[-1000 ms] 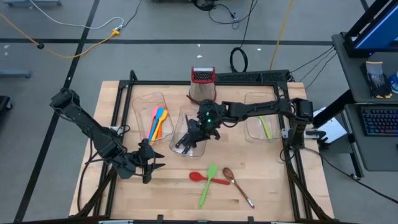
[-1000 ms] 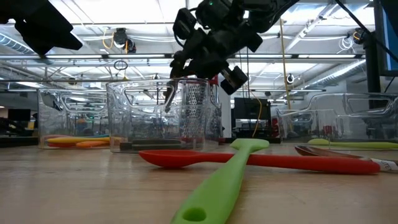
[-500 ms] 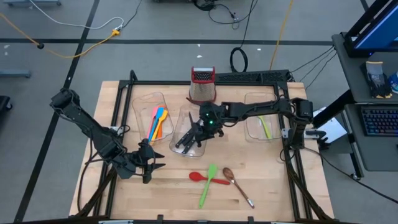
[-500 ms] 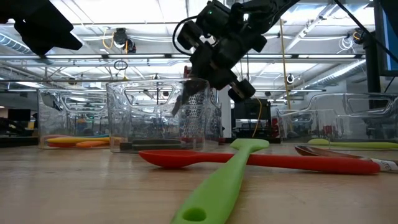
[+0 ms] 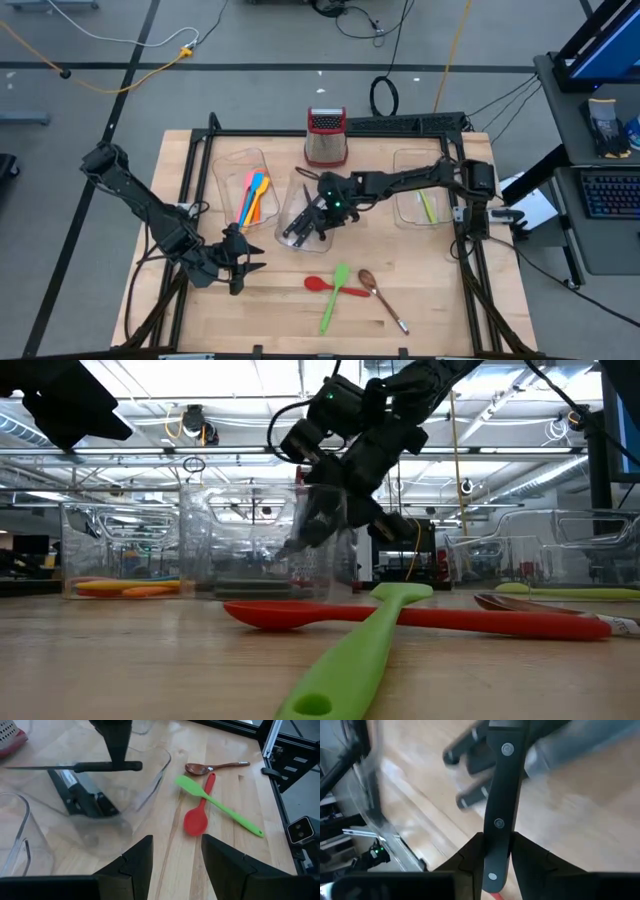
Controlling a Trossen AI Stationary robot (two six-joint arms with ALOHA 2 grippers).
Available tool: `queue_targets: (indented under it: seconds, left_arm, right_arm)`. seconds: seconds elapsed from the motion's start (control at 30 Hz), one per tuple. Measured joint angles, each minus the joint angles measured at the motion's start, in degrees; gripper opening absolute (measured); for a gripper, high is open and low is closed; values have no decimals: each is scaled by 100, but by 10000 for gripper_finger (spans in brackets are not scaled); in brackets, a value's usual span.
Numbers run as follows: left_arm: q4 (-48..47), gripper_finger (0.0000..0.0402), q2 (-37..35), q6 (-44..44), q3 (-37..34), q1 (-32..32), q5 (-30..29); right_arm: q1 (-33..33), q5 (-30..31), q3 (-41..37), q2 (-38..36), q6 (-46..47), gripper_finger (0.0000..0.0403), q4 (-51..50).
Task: Pick & Place Kitchen Items
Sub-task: Put the black knife into the middle transparent bin
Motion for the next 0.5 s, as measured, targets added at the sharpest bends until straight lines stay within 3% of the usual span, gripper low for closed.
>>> queue_targets:
  seconds: [0.3, 0.5]
  left_arm:
    - [0, 170, 0, 6, 0, 2, 2]
    - [0, 170, 0, 4, 0, 1, 2]
  right_arm:
    - [-9, 225, 19, -21, -99, 85, 121]
    - [-9, 222, 19, -25, -116, 112, 137]
